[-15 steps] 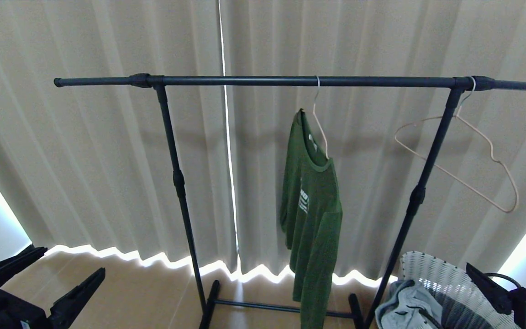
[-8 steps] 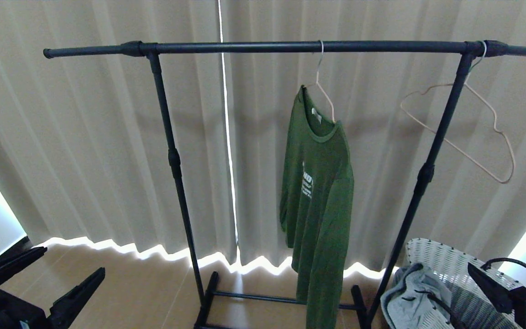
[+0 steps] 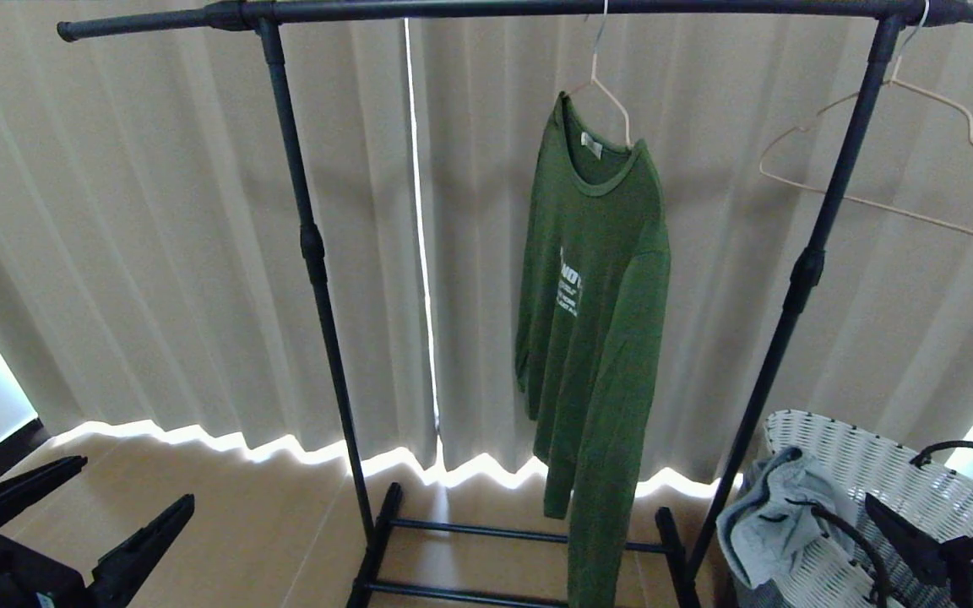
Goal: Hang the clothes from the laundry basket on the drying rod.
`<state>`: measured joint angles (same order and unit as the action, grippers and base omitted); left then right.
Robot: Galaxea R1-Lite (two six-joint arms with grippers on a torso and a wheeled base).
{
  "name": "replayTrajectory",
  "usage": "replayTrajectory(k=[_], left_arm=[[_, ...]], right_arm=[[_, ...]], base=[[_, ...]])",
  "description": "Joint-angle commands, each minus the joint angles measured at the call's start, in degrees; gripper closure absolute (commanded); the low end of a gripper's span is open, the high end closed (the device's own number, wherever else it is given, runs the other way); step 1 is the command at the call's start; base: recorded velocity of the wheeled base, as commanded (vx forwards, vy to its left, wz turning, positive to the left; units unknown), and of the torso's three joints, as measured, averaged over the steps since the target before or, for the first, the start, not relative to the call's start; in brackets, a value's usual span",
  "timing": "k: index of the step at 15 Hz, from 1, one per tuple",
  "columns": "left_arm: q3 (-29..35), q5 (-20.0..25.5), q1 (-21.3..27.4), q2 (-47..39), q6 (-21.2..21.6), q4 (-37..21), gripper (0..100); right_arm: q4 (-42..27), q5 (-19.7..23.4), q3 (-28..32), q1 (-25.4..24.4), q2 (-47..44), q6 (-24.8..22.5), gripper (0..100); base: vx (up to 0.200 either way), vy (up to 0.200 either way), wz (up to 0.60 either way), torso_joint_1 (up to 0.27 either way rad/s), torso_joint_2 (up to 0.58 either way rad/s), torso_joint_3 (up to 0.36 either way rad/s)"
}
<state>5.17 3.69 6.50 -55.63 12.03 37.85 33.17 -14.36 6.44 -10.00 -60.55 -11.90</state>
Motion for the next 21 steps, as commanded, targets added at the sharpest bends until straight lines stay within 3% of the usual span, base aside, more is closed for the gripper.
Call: replayTrajectory(k=[1,9,14,21], left_arm=[[0.0,0.0,0.0,-0.1,0.0,0.1,0],[-0.1,0.0,0.0,-0.1,0.0,0.1,0],[-1.2,0.0,0.0,0.3,0.3,0.2,0],[-1.1,0.0,0.4,1.7,-0.2,0.3,0]], right_arm=[[0.1,-0.4,-0.3,0.0,-0.2,-0.2,0],[0.3,-1.6,-3.2,0.2,-0.5,-5.9,0],[0.1,-0.8,-1.5,5.5,0.5,-5.2,0],[0.0,-0.8,-1.7,6.0,-0.4,-5.2,0]], base=[[0.0,0.0,0.0,-0.036,0.34,0.286],[0.0,0.0,0.0,-0.01,0.05,0.04],[0.0,0.0,0.0,0.0,0.0,0.0],[0.0,0.0,0.0,0.0,0.0,0.0]])
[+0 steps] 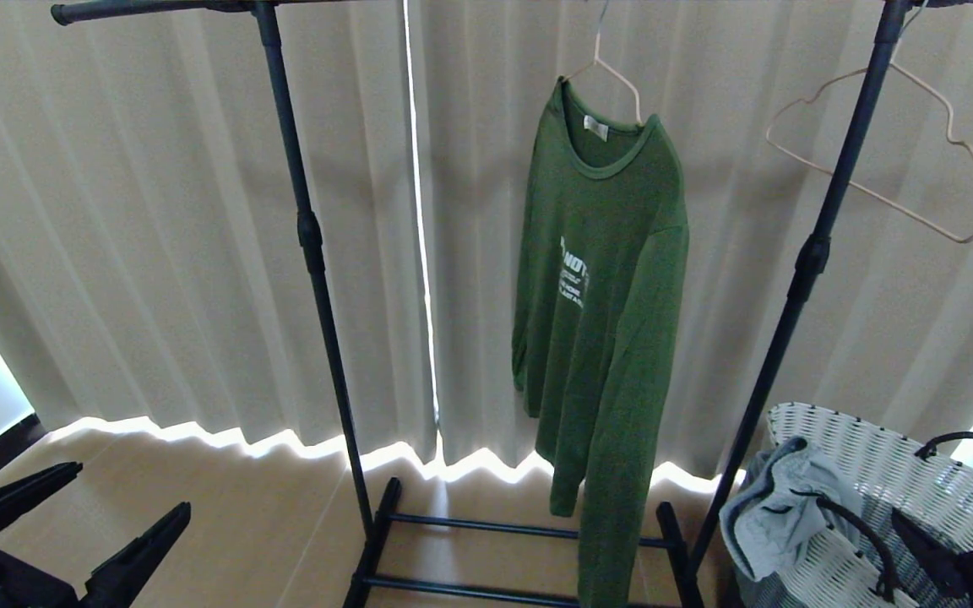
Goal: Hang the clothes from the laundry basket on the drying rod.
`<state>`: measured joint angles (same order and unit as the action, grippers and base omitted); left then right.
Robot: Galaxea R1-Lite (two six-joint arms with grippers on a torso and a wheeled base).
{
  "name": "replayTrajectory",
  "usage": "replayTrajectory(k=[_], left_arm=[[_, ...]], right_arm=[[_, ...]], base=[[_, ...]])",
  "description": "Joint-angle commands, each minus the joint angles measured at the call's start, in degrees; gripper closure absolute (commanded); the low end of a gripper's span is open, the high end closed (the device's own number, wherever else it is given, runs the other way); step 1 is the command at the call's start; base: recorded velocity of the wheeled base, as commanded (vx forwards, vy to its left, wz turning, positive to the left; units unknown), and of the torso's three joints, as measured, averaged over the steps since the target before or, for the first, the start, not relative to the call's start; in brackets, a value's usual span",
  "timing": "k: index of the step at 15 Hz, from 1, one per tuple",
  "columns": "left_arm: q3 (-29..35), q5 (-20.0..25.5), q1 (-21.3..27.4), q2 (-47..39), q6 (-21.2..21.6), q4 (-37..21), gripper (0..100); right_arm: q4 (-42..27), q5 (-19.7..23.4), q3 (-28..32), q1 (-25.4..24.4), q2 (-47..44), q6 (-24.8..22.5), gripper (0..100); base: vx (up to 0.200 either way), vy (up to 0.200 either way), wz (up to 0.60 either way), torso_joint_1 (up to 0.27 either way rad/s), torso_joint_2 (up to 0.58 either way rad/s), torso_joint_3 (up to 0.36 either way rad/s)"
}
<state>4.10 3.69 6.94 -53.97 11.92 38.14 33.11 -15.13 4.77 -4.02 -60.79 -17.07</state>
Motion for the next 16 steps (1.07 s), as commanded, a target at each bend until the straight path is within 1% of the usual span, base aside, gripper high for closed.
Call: replayTrajectory(k=[1,2,10,16], left_arm=[[-0.1,0.0,0.0,0.1,0.1,0.0,0],[-0.2,0.0,0.0,0.3,0.1,-0.1,0],[-0.4,0.0,0.1,0.3,0.3,-0.2,0],[-0.2,0.0,0.1,-0.1,0.2,-0.2,0]], right_arm=[[0.0,0.0,0.0,0.0,-0.1,0.0,0],[0.0,0.0,0.0,0.0,-0.1,0.0,0],[0.0,0.0,-0.2,0.0,-0.1,0.0,0],[0.0,0.0,-0.2,0.0,0.0,0.0,0]], base=[[0.0,0.0,0.0,0.0,0.0,0.0],[0.0,0.0,0.0,0.0,0.0,0.0],[0.0,-0.2,0.0,0.002,0.0,0.007],[0.0,0.0,0.0,0.0,0.0,0.0]])
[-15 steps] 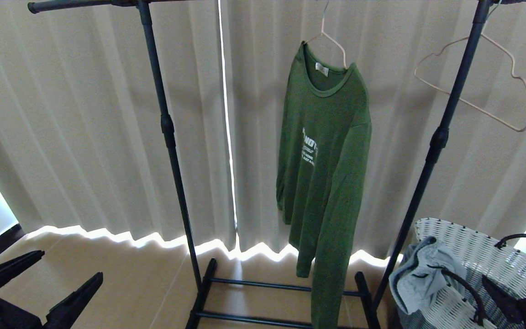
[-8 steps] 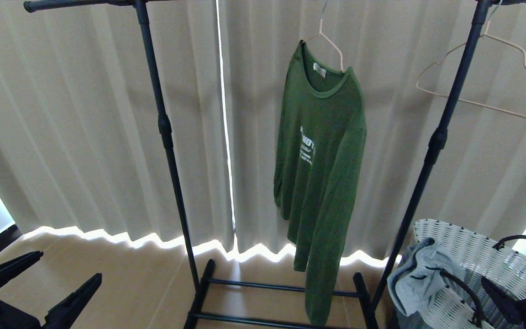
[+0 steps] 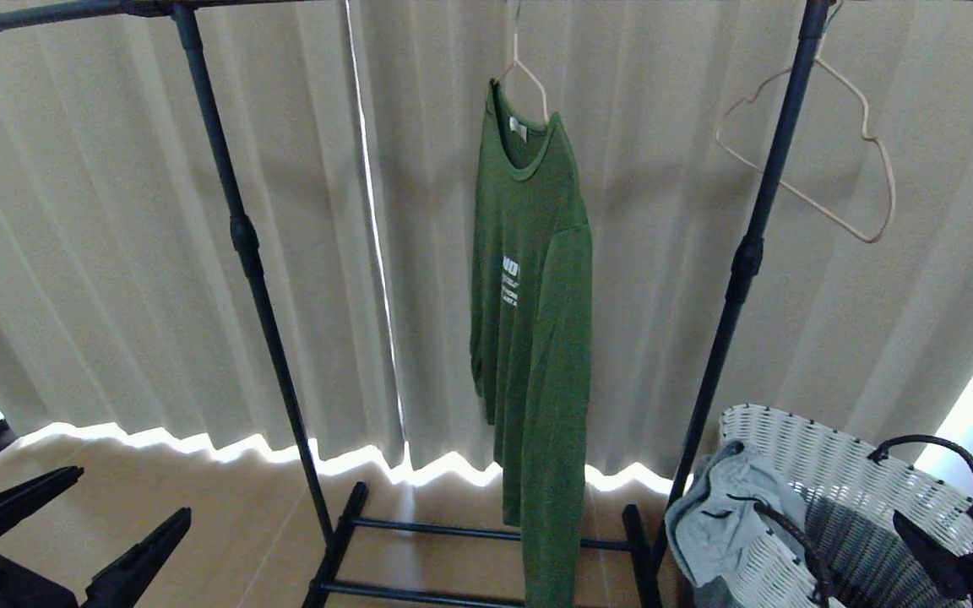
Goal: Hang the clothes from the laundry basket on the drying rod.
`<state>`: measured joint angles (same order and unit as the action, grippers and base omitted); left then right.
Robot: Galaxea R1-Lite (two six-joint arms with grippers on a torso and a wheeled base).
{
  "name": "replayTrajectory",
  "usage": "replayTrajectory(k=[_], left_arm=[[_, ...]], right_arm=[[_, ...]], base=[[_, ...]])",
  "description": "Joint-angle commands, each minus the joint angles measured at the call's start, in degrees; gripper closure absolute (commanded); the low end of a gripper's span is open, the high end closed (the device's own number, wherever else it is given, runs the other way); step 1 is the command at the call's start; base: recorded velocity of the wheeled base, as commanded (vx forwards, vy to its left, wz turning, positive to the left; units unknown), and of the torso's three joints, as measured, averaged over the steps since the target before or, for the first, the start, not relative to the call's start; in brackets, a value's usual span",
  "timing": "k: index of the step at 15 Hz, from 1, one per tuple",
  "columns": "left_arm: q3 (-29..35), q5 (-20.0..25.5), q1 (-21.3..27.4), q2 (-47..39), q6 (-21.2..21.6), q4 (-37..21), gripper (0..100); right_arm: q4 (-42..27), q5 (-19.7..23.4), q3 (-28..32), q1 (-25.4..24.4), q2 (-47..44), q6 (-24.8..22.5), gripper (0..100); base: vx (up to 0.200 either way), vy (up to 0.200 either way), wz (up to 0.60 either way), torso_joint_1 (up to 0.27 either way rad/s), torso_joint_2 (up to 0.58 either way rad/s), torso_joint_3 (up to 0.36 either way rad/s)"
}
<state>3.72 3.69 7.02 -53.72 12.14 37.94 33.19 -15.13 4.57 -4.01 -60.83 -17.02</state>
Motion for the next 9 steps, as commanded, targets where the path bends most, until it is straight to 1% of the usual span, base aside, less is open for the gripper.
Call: replayTrajectory(k=[1,4,9], left_arm=[[0.2,0.0,0.0,-0.4,0.0,-0.1,0],[0.4,0.0,0.0,-0.8,0.6,-0.1,0],[0.2,0.0,0.0,-1.6,0.9,-0.1,0]], right_arm=[[-0.1,0.0,0.0,0.0,0.0,0.0,0],[0.0,0.0,0.0,0.0,0.1,0.0,0],[0.0,0.0,0.0,0.0,0.1,0.0,0]], base=[[0.0,0.0,0.0,0.0,0.0,0.0],[0.0,0.0,0.0,0.0,0.0,0.0],[0.2,0.0,0.0,0.001,0.0,0.002]])
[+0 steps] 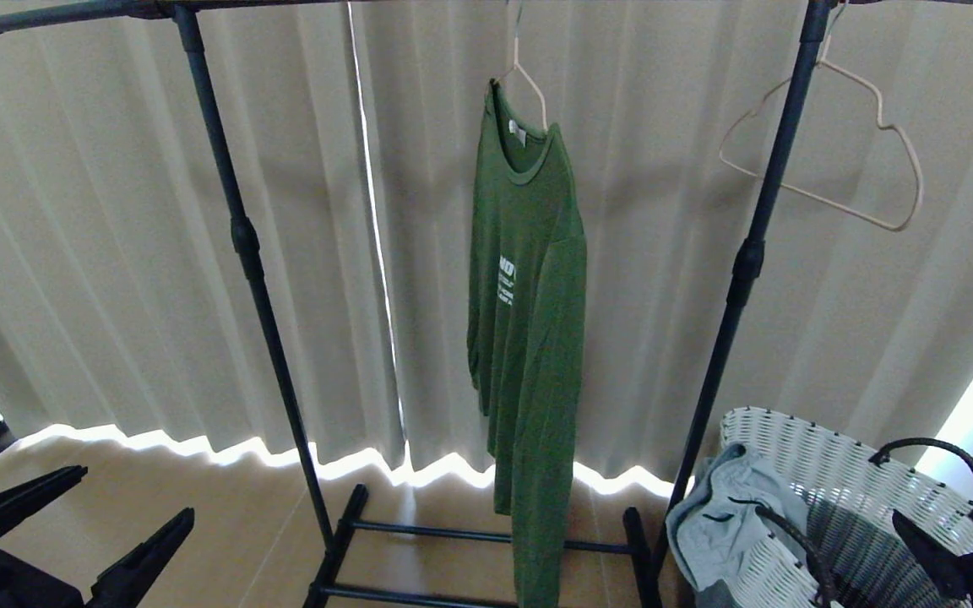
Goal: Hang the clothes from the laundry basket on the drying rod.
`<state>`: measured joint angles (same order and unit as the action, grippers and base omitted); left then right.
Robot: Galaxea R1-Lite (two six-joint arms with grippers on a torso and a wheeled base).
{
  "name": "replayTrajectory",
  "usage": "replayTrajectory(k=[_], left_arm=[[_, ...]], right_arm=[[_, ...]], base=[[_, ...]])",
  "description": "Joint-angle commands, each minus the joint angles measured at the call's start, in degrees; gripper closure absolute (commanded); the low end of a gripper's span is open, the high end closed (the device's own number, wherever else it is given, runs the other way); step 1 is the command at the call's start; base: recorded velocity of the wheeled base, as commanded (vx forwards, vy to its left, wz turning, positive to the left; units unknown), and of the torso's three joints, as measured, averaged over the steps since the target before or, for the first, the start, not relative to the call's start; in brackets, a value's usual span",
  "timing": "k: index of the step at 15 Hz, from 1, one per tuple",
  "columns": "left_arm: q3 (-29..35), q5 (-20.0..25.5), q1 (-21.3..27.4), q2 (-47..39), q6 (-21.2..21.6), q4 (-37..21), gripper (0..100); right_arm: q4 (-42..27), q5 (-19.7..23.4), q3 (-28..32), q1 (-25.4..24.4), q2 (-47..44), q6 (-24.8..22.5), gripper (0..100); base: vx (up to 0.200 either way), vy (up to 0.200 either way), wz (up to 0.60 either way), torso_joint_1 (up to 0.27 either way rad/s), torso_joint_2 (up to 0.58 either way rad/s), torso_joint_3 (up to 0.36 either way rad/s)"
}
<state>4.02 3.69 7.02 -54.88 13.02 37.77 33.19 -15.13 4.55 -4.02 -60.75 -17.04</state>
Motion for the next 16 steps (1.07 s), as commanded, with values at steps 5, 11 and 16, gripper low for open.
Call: replayTrajectory(k=[5,11,16], left_arm=[[-0.3,0.0,0.0,-0.4,0.1,0.1,0],[-0.6,0.0,0.1,-0.1,0.6,0.1,0],[-0.5,0.0,4.1,-0.7,0.7,0.1,0]], right_arm=[[0.0,-0.1,0.0,0.0,0.0,0.0,0],[-0.1,-0.1,0.0,0.0,0.0,0.0,0],[-0.5,-0.6,-0.2,0.2,-4.0,-0.1,0]], base=[[0.2,0.0,0.0,0.001,0.0,0.002],[0.033,0.0,0.0,-0.001,0.0,0.002],[0.0,0.0,0.0,0.0,0.0,0.0]])
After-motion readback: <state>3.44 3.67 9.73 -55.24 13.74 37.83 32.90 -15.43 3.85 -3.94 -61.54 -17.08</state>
